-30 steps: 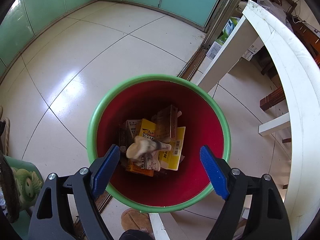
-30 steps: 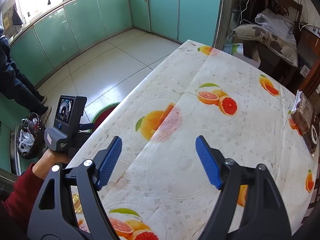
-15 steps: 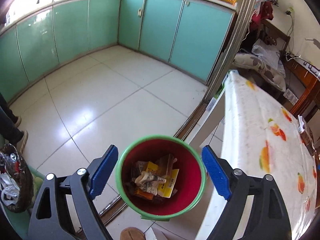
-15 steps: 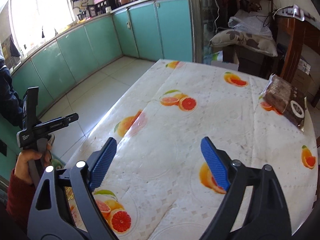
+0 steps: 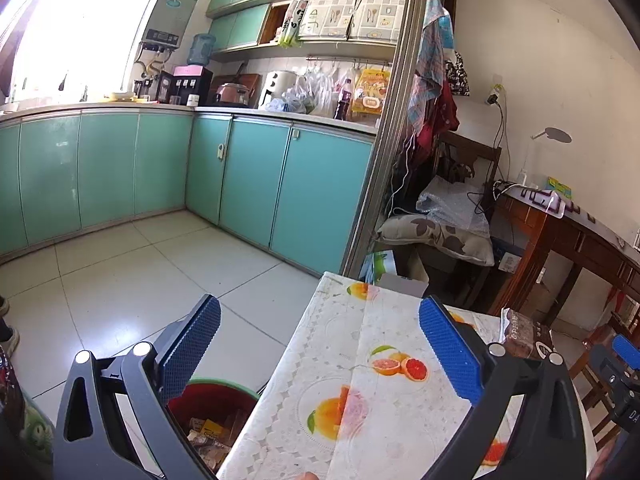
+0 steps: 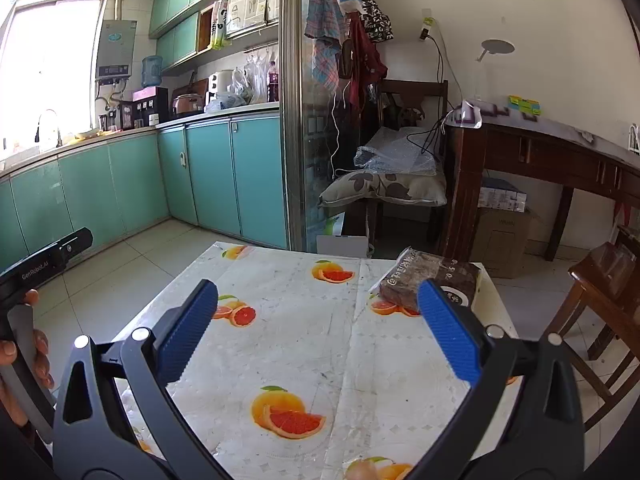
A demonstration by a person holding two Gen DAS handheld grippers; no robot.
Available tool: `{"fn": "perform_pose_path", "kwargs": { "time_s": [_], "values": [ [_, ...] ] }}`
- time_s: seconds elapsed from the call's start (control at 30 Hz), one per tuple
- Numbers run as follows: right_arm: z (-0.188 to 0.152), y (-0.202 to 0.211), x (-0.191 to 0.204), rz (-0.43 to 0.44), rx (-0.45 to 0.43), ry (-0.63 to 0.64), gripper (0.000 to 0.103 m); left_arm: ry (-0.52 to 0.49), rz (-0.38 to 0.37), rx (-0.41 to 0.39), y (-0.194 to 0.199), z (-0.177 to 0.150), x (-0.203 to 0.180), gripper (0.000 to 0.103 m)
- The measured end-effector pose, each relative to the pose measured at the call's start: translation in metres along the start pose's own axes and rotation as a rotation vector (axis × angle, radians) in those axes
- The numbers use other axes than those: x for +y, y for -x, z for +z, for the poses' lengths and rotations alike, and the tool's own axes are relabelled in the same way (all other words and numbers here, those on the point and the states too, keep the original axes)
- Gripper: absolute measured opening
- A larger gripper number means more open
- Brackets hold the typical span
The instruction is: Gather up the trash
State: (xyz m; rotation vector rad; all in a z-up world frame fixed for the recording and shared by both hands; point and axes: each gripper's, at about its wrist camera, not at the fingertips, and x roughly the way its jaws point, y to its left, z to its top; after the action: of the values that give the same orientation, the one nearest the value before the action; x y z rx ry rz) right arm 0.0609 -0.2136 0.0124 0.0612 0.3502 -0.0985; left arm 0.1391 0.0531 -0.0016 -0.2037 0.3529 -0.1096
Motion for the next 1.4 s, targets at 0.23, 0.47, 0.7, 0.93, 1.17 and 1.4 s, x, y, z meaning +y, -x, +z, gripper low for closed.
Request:
{"fn": "perform_pose_path", "kwargs": {
  "time_s": [0.23, 0.47, 0.7, 0.93, 1.17, 1.4],
  "values": [
    [-0.005, 0.000, -0.005, -0.007, -0.029, -0.030, 0.099, -0.071, -0.044, 0.012, 0.000, -0.016, -0.023, 0.096],
    [-0.028, 0.016, 0.013, -0.111, -0.163, 0.070, 0.099, -0.026, -0.030, 0.022, 0.000, -0.020, -0.013, 0.096],
    [-0.032, 0.009, 0.024, -0.092, -0.108, 0.099, 0.099, -0.134, 0.055, -0.007, 0.002, -0.024, -0.024, 0.096],
    [-0.036, 0.008, 0.023, -0.095, -0.088, 0.095, 0.099, -0.173, 0.059, -0.006, 0.005, -0.024, -0.029, 0.096],
    [-0.035, 0.007, 0.024, -0.092, -0.064, 0.099, 0.099, -0.175, 0.059, 0.022, 0.002, -0.026, -0.026, 0.096],
    [-0.035, 0.006, 0.025, -0.087, -0.051, 0.097, 0.099, -0.172, 0.069, 0.019, 0.003, -0.026, -0.024, 0.096]
  ]
}}
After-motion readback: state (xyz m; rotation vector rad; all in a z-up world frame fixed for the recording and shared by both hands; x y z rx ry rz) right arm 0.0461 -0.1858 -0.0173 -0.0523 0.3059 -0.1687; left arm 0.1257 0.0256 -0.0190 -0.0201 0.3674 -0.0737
